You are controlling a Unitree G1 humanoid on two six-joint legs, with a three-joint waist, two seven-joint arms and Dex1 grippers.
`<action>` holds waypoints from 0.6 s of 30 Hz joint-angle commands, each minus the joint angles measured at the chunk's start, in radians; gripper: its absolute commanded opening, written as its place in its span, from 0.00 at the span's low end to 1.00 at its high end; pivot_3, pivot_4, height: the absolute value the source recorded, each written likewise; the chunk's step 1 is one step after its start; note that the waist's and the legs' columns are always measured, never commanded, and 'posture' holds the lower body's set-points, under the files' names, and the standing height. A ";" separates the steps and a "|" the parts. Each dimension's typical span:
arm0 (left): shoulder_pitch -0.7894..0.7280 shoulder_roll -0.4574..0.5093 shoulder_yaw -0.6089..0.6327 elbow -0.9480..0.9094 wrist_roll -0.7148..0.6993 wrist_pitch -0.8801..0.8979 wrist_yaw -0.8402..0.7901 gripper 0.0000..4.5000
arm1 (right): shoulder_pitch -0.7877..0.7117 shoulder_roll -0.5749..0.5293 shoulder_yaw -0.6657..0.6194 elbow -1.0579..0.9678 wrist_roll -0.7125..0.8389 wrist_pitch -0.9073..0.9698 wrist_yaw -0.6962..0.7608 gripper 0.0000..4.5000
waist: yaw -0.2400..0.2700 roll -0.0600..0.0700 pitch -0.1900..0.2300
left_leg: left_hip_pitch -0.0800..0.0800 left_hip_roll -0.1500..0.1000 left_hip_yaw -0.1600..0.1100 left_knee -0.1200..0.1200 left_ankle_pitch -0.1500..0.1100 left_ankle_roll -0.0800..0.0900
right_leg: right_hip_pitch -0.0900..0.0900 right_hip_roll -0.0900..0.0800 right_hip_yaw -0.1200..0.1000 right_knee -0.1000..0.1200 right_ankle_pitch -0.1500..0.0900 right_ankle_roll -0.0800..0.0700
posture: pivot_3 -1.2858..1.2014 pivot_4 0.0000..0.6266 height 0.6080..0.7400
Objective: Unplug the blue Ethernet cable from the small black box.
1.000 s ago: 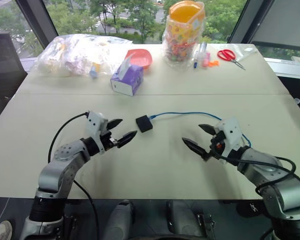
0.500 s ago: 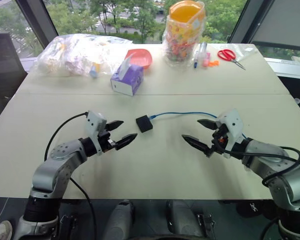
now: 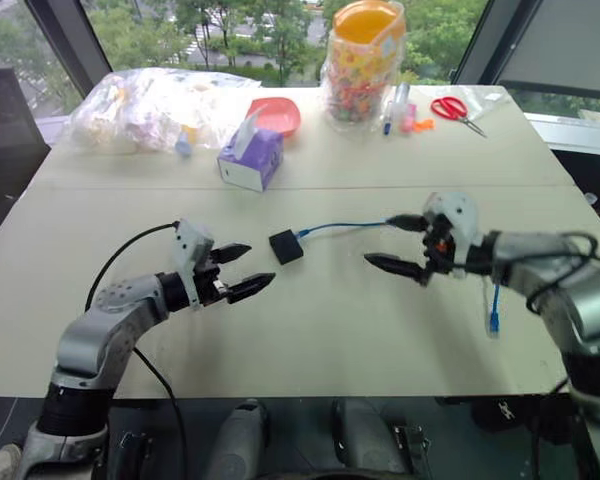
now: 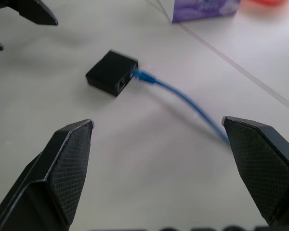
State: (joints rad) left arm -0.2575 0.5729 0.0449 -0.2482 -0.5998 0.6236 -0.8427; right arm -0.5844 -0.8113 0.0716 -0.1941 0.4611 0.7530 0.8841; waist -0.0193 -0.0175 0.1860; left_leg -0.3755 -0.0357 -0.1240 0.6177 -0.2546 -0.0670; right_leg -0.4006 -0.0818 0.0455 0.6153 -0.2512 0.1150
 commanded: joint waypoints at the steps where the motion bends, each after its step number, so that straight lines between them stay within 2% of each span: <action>1: -0.042 0.013 0.023 0.024 -0.011 -0.003 -0.015 0.98 | -0.143 0.004 0.104 0.149 -0.088 -0.066 0.105 1.00 | 0.000 0.000 0.000 | 0.000 0.000 0.000 0.000 0.000 0.000 | 0.000 0.000 0.000 0.000 0.001 0.002 | 0.52 0.24 1.00; 7: -0.063 0.012 0.038 0.045 -0.001 -0.019 -0.005 0.98 | -0.405 0.108 0.316 0.482 -0.271 -0.206 0.278 1.00 | -0.004 0.000 0.000 | -0.010 0.000 0.000 0.000 0.000 0.000 | -0.011 0.000 0.000 0.000 0.003 0.005 | 0.52 0.24 1.00; 11: -0.052 0.008 0.044 0.035 0.002 -0.026 0.006 0.98 | -0.504 0.201 0.362 0.698 -0.354 -0.314 0.323 1.00 | -0.002 0.000 0.000 | -0.016 0.000 0.000 0.000 0.003 -0.005 | -0.018 0.000 0.000 0.003 0.003 0.005 | 0.52 0.24 1.00; 15: -0.024 0.008 0.057 0.002 -0.001 -0.026 0.026 0.98 | -0.649 0.363 0.383 1.035 -0.448 -0.475 0.300 1.00 | -0.008 0.000 0.000 | -0.017 -0.001 0.001 -0.001 0.004 -0.007 | -0.021 -0.001 0.002 0.004 0.004 0.004 | 0.52 0.24 1.00; 18: -0.012 0.002 0.072 -0.014 -0.001 -0.032 0.051 0.98 | -0.711 0.431 0.393 1.222 -0.532 -0.605 0.238 1.00 | -0.015 0.000 0.000 | -0.017 -0.001 0.001 -0.001 0.004 -0.007 | -0.023 0.000 0.002 0.007 0.004 0.004 | 0.52 0.24 1.00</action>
State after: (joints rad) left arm -0.2718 0.5758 0.0814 -0.2221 -0.5976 0.6136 -0.8023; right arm -1.2678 -0.3805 0.4670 0.9690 -0.0330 0.2109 1.1485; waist -0.0346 -0.0177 0.1861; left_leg -0.3929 -0.0365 -0.1228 0.6166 -0.2509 -0.0736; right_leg -0.4233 -0.0823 0.0475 0.6231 -0.2473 0.1190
